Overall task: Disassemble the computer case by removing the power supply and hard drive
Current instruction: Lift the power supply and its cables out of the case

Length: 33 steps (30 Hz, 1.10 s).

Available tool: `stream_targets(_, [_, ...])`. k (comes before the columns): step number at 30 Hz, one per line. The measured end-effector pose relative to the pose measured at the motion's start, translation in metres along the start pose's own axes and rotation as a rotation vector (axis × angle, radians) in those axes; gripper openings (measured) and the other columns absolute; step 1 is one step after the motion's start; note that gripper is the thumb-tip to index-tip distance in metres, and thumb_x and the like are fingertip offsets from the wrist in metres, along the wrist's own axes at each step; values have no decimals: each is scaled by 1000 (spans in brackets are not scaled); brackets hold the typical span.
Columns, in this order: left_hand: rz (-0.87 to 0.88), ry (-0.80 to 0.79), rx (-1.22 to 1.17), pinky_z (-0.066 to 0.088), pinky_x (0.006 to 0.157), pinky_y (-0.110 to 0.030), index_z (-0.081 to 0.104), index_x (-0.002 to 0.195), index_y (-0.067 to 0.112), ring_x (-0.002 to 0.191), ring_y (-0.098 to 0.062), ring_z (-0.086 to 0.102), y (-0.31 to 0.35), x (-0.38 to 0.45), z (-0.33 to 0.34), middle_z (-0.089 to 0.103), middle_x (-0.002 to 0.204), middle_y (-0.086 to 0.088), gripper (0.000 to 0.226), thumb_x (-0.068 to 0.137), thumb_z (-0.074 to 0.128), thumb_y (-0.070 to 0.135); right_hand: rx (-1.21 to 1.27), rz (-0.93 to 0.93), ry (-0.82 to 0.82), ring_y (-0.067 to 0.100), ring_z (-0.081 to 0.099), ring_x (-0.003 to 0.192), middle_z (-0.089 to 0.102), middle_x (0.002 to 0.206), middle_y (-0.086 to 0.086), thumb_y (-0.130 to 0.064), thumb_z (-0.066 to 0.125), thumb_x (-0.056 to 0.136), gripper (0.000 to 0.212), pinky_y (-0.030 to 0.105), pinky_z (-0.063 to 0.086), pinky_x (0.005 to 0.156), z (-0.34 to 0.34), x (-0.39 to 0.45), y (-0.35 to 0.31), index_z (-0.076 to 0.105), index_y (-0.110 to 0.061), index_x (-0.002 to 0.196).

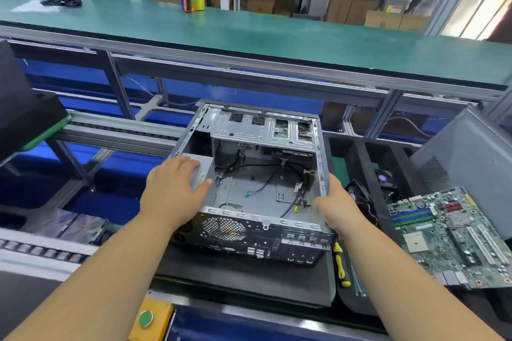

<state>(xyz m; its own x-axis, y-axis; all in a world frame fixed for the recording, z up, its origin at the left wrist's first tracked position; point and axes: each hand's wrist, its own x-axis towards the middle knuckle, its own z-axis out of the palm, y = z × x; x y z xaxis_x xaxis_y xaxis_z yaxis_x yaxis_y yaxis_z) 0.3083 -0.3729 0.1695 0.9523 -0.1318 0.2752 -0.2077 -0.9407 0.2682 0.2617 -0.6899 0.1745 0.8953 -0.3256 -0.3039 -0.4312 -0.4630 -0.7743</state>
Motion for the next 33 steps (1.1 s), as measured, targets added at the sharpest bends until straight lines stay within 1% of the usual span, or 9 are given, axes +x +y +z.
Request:
stream_targets(9, [-10,-14,13,31,110,-43,54,133,22,128,-22,43,-27,43,8,51,136,2,54,91,51,56,-53,-3,51,19,48,61,58,88,1,-4,44,87,68,18,35,39,21,33,-29,31,-38,146])
stream_targets(17, [13,-23,5,33,109,-43,53,133,23,128,-22,43,-41,73,11,50,136,3,55,91,48,58,-67,17,90,21,47,62,59,85,4,-7,44,85,66,30,38,54,35,52,-41,34,-40,141])
stream_targets(23, [62,-78,-122,26,115,-42,52,136,23,133,-21,37,-50,73,5,46,140,4,56,91,50,57,-198,58,84,18,52,58,60,95,7,-14,49,89,67,22,37,43,35,53,-51,25,-26,151])
stream_targets(24, [69,-89,-201,24,117,-41,51,138,25,135,-20,35,-53,70,2,44,143,5,54,92,52,53,-243,65,84,20,57,64,61,109,10,-19,53,89,68,23,40,47,35,51,-55,25,-21,151])
stream_targets(26, [55,-74,-370,25,117,-39,52,137,26,136,-17,33,-62,64,-6,42,144,8,48,93,57,44,-312,35,149,28,63,100,49,143,12,-30,63,88,77,32,52,73,34,46,-64,23,-16,153])
stream_targets(27, [41,-49,-422,28,115,-38,53,136,26,135,-17,36,-67,60,-10,43,144,8,46,93,59,39,-313,0,200,32,57,118,44,149,10,-33,66,87,79,39,51,88,36,42,-70,25,-16,153])
stream_targets(28, [26,-28,-444,32,114,-39,53,136,26,133,-17,38,-74,57,-14,44,142,7,44,93,60,35,-304,-58,249,33,52,124,47,146,9,-36,68,86,74,43,48,96,40,38,-78,33,-18,148])
stream_targets(30, [5,-22,-448,37,110,-42,52,137,25,130,-17,42,-88,52,-21,45,140,7,46,93,61,31,-290,-178,284,32,52,122,52,138,7,-37,66,87,59,43,46,94,54,29,-97,43,-21,139])
stream_targets(33, [-7,-57,-464,41,106,-43,50,138,23,128,-18,43,-105,50,-28,45,139,6,48,92,62,29,-306,-232,219,27,43,135,37,154,5,-39,60,93,65,40,39,103,83,23,-122,35,-19,150])
